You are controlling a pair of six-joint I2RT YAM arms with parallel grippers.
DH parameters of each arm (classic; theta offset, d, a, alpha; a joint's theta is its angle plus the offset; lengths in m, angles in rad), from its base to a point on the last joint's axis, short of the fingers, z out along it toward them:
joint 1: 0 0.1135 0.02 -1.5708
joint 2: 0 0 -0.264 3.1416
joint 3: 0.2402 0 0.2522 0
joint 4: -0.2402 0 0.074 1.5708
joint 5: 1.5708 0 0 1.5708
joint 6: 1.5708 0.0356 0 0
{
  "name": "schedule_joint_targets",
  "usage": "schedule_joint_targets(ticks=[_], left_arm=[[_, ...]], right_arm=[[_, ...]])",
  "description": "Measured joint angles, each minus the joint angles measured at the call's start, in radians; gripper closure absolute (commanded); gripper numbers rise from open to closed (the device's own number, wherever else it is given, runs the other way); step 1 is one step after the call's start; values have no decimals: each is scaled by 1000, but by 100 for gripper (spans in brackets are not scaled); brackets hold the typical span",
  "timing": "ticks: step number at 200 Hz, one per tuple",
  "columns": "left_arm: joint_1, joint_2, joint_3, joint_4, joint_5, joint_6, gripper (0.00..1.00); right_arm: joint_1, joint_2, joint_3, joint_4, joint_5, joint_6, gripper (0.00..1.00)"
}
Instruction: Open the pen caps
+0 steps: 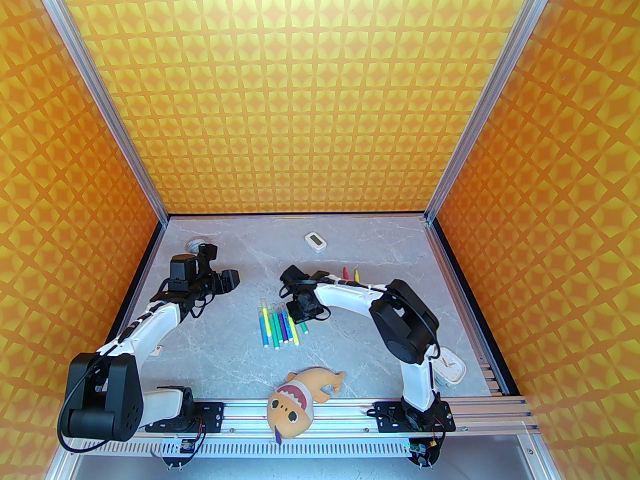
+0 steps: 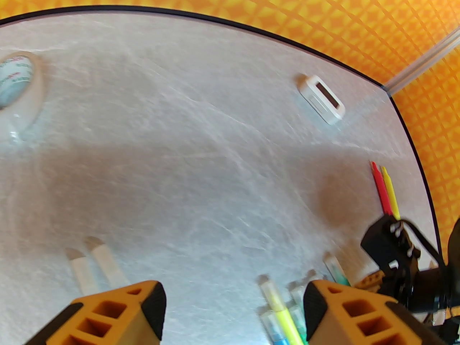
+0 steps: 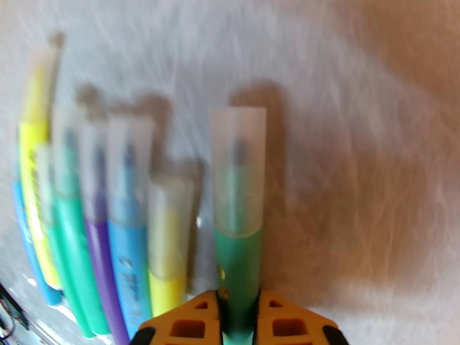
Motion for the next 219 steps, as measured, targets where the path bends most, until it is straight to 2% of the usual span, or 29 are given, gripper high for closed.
schedule_joint_targets(ticks=[68,111,170,219], left_arm=[[-85,82,37,32,70,-40,35],[-144,143,72,105,158,-100,36],[-175,203,72,245,293,-202,35],[-196,237,88,315,355,-259,36]], right_arm=[[-39,-103,-50,114,-92,-22,100],[-39,-174,-85,181,-164,-41,100],[-39,-213,-130,296,-225,-45,100],[-39,-242,-134,363,-238,-54,100]])
